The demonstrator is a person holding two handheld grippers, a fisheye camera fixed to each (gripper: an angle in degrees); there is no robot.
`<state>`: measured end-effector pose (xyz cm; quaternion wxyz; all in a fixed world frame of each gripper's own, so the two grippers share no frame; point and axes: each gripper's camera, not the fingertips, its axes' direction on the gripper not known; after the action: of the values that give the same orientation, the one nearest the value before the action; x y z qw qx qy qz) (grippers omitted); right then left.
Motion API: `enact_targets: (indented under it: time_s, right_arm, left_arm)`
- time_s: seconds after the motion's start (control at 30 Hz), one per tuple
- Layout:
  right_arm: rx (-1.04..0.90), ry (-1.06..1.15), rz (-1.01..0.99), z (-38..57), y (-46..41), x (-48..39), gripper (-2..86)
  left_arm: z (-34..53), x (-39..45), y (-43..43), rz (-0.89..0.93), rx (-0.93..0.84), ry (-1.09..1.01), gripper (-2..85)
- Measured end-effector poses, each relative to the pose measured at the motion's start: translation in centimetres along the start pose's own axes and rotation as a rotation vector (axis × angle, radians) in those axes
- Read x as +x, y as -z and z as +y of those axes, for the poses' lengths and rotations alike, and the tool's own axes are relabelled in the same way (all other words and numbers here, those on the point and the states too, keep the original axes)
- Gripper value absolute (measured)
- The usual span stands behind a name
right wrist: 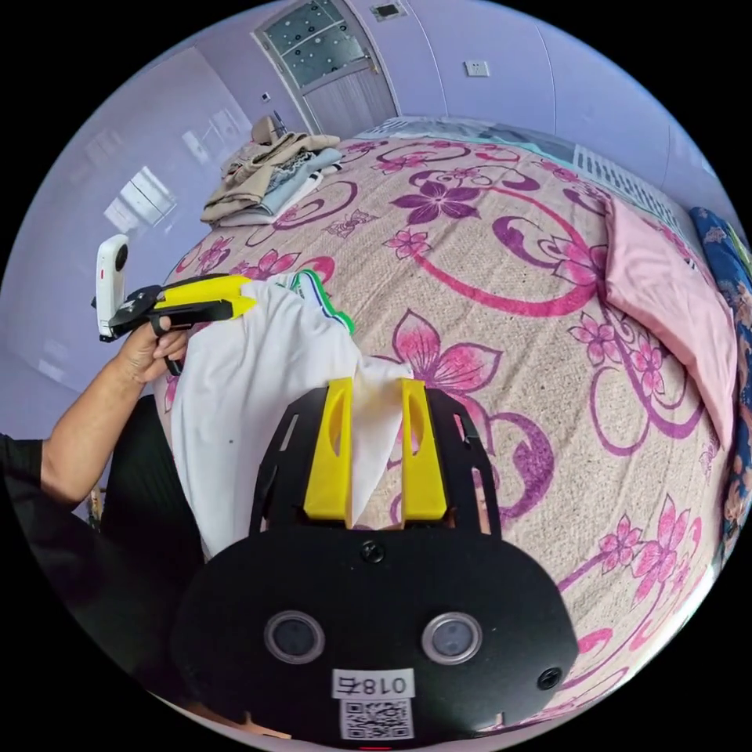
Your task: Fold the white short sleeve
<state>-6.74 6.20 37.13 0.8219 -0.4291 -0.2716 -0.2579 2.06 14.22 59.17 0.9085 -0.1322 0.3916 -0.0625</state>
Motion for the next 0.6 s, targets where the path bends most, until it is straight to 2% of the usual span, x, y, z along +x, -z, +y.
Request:
enact_targets:
  time_s: [0.1, 0.23, 0.33, 0.47, 0.6]
  right_arm:
    - [0.061, -0.001, 0.107, 1.7, 0.3, 0.5, 2.6]
    - [0.112, 0.039, 0.216, 3.9, 1.3, 0.4, 1.5]
    - [0.129, 0.004, 0.168, 4.9, 1.4, 2.0, 2.6]
    - [0.098, -0.123, 0.006, 5.8, 0.0, 5.8, 10.8]
    - [0.080, -0.136, 0.023, 6.6, -1.0, 6.7, 11.4]
  left_arm:
    - [1.1, 1.5, 1.6, -0.077, 0.052, 0.004, 2.1]
    - [2.8, 3.7, 4.1, -0.147, 0.109, -0.041, -0.1]
    - [4.4, 4.6, 5.7, -0.158, 0.134, -0.044, -0.4]
    - [6.3, 4.8, 7.0, -0.155, 0.134, -0.020, 0.2]
    - [7.1, 4.3, 7.1, -0.124, 0.084, 0.004, 4.3]
